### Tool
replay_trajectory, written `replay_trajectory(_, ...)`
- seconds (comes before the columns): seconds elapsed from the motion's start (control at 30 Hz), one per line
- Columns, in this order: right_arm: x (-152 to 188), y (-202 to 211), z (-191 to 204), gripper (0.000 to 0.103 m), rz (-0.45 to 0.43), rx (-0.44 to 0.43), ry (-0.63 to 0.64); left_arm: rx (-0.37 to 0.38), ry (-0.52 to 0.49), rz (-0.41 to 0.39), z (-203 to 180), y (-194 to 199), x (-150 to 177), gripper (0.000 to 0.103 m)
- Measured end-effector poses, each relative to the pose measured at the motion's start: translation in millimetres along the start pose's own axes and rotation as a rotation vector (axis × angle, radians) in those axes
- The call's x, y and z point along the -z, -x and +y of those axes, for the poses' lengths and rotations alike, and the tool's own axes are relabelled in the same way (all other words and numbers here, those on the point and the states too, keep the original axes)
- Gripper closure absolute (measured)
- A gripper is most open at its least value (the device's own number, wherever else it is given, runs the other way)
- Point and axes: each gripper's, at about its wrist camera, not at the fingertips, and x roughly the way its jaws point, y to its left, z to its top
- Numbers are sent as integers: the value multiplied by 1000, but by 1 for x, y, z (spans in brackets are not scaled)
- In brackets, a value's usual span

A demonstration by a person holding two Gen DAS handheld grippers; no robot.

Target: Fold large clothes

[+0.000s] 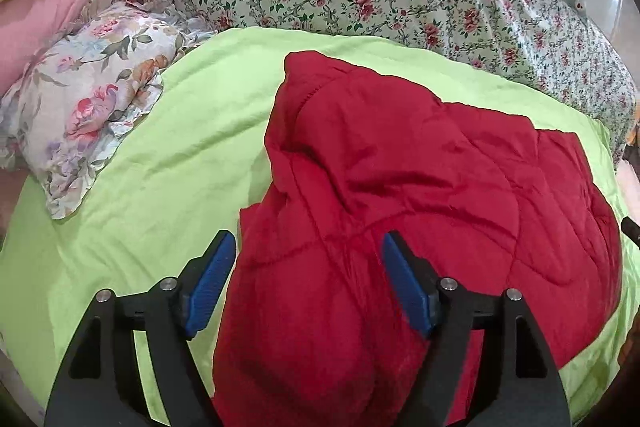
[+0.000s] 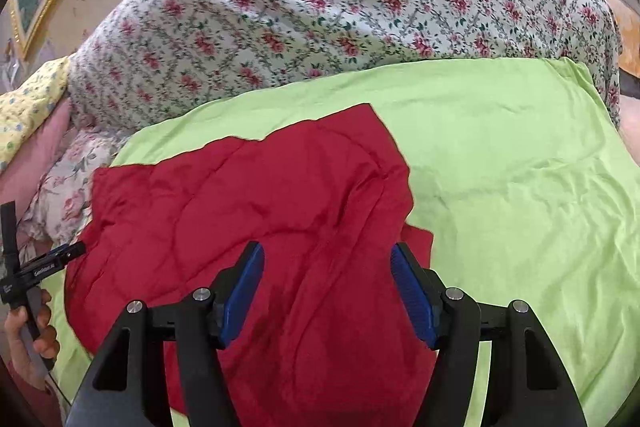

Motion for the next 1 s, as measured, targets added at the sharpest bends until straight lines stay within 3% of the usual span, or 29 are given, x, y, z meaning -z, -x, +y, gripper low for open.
replay_trajectory(0.5, 31, 20, 19, 36, 24, -42, 19, 63, 44, -21, 1, 40, 40, 27)
replay_trajectory(1.0, 60, 35, 47, 34, 42, -87, 35, 138, -10, -4, -30, 59, 65, 27)
